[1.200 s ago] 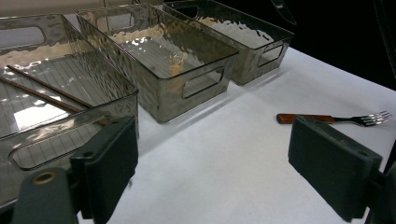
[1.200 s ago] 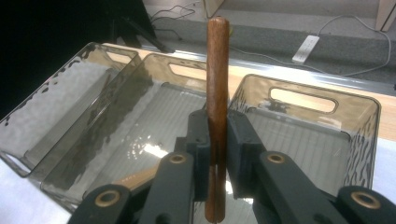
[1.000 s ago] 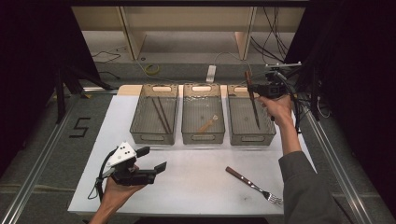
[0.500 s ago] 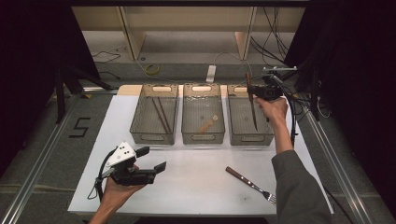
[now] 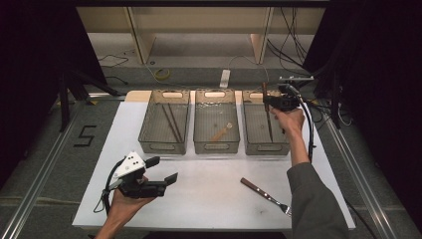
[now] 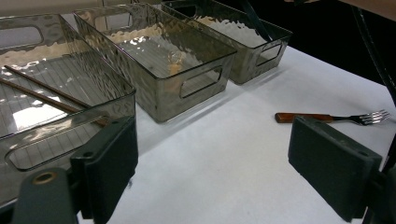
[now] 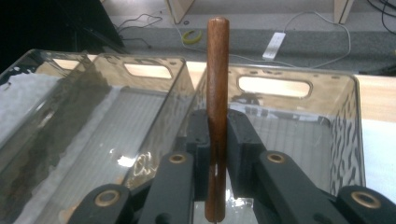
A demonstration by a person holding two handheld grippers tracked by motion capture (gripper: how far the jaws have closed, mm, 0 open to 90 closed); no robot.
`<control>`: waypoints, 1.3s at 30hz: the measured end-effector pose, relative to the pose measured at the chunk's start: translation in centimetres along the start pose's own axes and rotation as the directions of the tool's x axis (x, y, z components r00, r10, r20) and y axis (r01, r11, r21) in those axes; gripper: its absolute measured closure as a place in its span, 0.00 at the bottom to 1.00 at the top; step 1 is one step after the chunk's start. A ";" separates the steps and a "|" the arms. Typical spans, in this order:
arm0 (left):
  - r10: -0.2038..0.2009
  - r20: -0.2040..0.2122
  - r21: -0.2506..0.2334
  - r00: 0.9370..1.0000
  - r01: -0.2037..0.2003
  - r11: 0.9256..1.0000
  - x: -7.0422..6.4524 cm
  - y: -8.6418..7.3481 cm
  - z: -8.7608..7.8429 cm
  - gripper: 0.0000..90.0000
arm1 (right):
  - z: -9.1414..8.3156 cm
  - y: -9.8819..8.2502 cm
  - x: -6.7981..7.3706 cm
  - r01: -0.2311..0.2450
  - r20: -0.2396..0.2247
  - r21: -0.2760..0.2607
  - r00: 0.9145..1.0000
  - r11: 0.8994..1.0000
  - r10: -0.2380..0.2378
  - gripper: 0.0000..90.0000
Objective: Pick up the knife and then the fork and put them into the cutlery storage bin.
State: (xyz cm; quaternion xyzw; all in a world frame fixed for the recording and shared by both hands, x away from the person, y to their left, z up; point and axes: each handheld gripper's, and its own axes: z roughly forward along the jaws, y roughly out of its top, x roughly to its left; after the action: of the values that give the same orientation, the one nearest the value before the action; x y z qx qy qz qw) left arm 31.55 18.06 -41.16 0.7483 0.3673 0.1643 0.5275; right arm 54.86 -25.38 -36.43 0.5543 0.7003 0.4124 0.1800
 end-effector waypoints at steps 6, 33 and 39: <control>0.000 0.000 0.000 1.000 0.000 1.000 0.0 0.0 0.0 0.17 | 0.5 -0.6 -0.2 -0.017 0.007 0.008 1.000 1.000 0.017 0.90; -0.008 0.018 -0.017 1.000 0.009 1.000 0.1 -0.1 -0.1 0.17 | -7.5 -4.0 4.5 0.240 -0.218 0.054 0.950 0.969 -0.223 0.33; -0.005 0.018 -0.017 1.000 0.006 1.000 0.1 -0.1 0.0 0.17 | -9.3 -6.4 6.2 0.311 -0.260 0.037 0.921 0.950 -0.291 0.31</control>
State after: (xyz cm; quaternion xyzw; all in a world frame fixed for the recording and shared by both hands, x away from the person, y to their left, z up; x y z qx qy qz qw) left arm 31.53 18.14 -41.25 0.7442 0.3631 0.1592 0.5376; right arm 42.29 -23.49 -34.58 0.3899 0.8096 0.4192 0.1294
